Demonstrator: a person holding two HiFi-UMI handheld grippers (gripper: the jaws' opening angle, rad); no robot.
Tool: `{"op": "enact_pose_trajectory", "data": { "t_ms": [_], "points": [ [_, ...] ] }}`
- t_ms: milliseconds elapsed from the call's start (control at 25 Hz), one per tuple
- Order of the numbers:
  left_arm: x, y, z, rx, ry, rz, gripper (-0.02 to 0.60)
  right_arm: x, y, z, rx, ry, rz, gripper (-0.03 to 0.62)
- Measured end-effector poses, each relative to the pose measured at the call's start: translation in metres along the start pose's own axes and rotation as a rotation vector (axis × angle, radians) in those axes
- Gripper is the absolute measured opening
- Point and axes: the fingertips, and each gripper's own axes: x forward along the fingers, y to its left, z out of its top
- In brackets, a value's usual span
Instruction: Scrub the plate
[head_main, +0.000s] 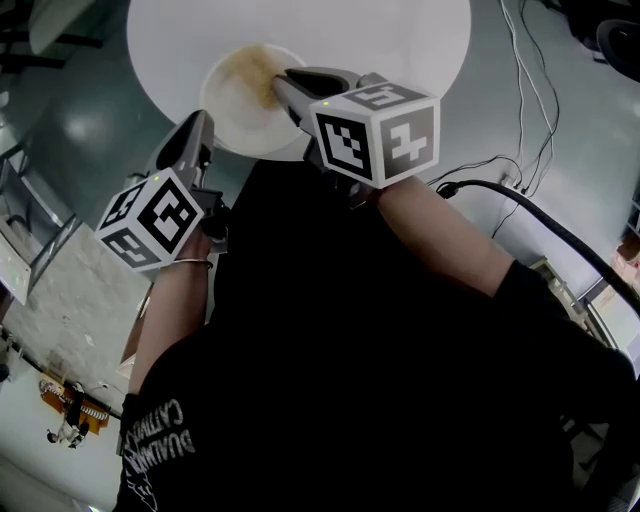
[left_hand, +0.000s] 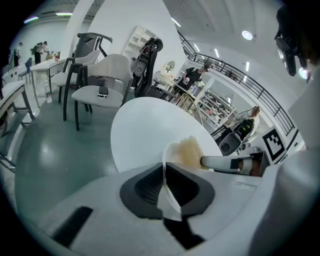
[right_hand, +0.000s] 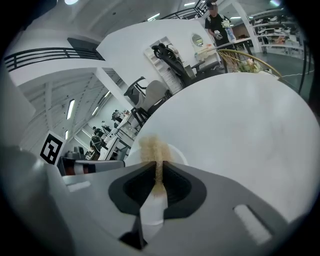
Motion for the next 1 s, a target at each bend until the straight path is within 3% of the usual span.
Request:
{"op": "enact_pose_trajectory", "data": {
  "t_ms": [600,720,840,1000],
  "points": [
    [0.0,-0.004,0.006,0.022,-0.008,0.003,0.02,-0.03,-0.033,0.015,0.052,-0.074,-0.082,0.043],
    [0.0,-0.002,0.008,0.017,-0.011,0.007,0.02,-0.029,-0.008,0.03,0.127,-0.129,0.033,0.041],
    [0.001,-0.004,0.009,0.0,-0.019,-0.007,0.02,-0.015,0.03,0.027,0.133,-0.092,0.163,0.041],
    [0.0,-0.008,0.008,-0.01,-0.018,-0.022,0.02,0.004,0.055,-0.001,0.03,0.02,0.172,0.04]
  ]
}}
